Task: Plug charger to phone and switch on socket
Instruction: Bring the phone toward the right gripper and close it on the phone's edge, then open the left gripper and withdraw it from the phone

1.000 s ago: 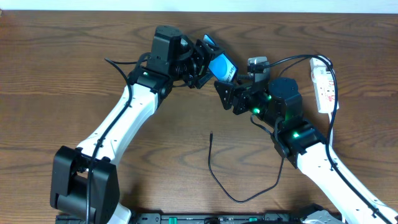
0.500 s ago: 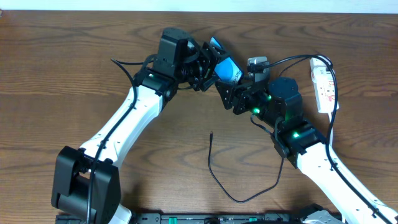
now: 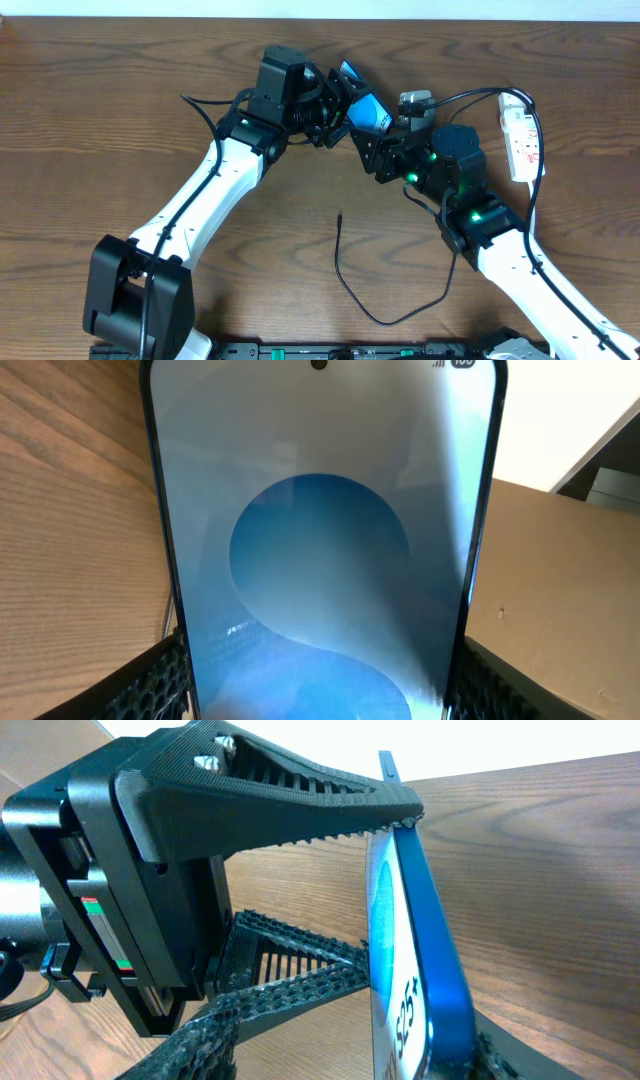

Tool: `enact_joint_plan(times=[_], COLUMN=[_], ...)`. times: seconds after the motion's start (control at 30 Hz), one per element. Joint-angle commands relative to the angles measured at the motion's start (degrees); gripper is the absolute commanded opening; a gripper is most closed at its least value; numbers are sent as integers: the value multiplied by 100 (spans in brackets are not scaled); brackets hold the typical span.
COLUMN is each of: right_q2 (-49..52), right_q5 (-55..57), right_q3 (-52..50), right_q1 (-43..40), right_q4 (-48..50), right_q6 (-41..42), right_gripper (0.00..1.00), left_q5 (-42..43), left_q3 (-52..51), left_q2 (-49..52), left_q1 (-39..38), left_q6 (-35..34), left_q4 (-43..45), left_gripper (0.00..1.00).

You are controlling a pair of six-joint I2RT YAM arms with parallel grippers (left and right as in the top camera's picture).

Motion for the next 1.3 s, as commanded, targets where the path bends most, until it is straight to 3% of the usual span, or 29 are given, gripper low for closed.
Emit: enact_joint_plan(times=[0.0, 1.27], right_q2=[103, 186], right_q5=[68, 66], right_q3=[90, 90], right_q1=[39, 39], right_q4=[4, 46], right_q6=[-116, -170], right_gripper=[55, 30], left_q5=[31, 33], left_q3=[127, 127], left_q2=[-181, -181], left_q1=[-17, -127], left_q6=[-48, -46], left_q4=[74, 76], left_gripper=[7, 7])
